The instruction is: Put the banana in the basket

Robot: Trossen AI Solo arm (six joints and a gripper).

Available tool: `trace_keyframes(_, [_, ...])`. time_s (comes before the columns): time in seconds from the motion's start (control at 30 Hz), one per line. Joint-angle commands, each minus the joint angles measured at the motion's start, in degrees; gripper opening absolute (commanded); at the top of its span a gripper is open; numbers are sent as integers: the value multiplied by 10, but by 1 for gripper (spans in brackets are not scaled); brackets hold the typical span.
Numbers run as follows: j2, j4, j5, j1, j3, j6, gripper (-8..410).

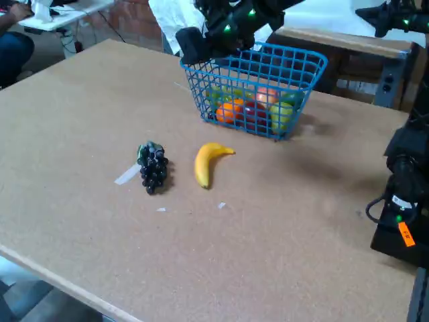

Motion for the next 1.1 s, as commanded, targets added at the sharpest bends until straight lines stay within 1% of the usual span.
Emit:
trace_keyframes(0.0, [1,-53,1,1,-1,15,235])
trace_keyframes(0.13, [1,-94,0,1,-1,56,235])
trace_keyframes(0.3, [-1,-135,-50,4,-1,118,235])
trace_keyframes(0.47, [4,-137,-92,24,-1,174,235])
trace_keyframes(0.57, [16,-139,-106,36,-1,210,236])
trace_keyframes(0.67, [39,-153,-115,44,-1,228,236])
trace_keyframes(0.77, [72,-183,-116,45,-1,254,236])
trace_keyframes(0.87, [103,-206,-115,45,-1,256,236])
trace_keyframes(0.93, [115,-211,-114,45,-1,254,236])
trace_keyframes(1.07, [118,-195,-74,45,-1,256,236])
